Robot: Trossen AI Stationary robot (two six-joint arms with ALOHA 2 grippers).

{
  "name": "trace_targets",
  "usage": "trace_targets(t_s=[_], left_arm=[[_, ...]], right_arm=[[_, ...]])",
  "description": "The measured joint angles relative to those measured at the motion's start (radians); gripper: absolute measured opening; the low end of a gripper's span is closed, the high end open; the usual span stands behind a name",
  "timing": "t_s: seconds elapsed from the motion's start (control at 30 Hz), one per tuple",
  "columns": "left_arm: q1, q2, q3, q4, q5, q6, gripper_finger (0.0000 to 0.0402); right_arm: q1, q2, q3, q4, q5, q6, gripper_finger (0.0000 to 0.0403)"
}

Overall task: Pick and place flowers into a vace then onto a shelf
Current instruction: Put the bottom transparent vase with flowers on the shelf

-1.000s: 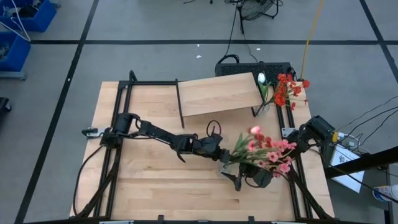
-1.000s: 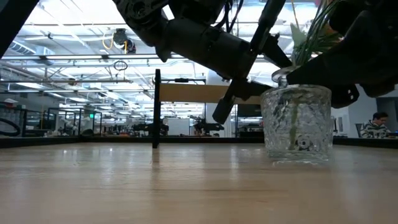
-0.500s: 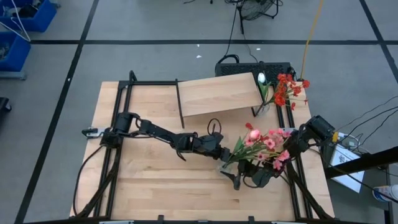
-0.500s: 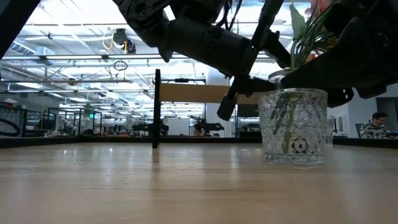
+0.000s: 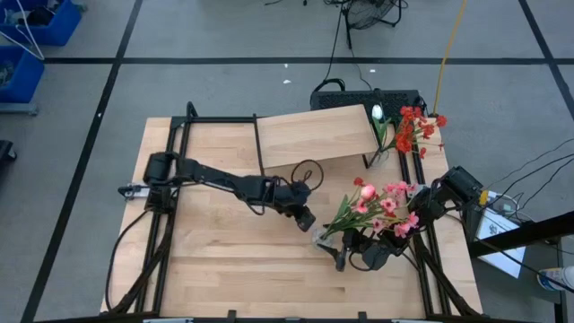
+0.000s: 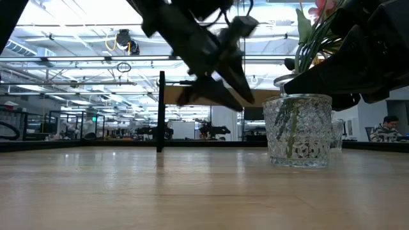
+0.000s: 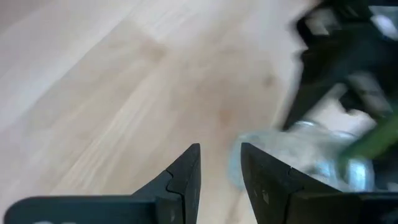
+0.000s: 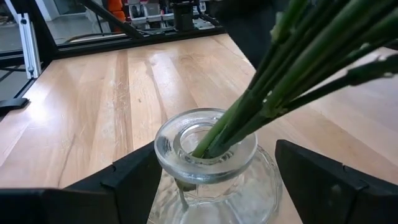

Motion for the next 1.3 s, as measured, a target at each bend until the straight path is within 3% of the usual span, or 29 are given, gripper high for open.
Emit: trace_targets(t_s=[0.13, 0.37, 0.93, 1.03, 1.3], left_arm=[[-0.009, -0.032, 0.003, 0.015, 0.066, 0.008, 0.0117], [-0.063, -0.002, 0.002, 0.014, 0.084, -0.078, 0.0117], [-0.073, 0.023, 0.001, 0.140, 0.043, -0.107, 0.0117], [-0.076, 0.042, 0.001, 0.138, 0.058, -0.134, 0.0105], [-0.074, 0.051, 0.001, 0.101, 0.090, -0.137, 0.0060]], right_arm=[[-0.001, 0.000, 0.000, 0.011, -0.001, -0.007, 0.0302], [-0.024, 0.000, 0.000, 0.012, -0.005, -0.009, 0.0302], [-0.093, 0.000, -0.001, 0.080, -0.102, -0.080, 0.0302], [-0.116, 0.000, 0.000, 0.073, -0.150, -0.049, 0.0301], [-0.123, -0.002, 0.000, 0.041, -0.156, 0.030, 0.0276]])
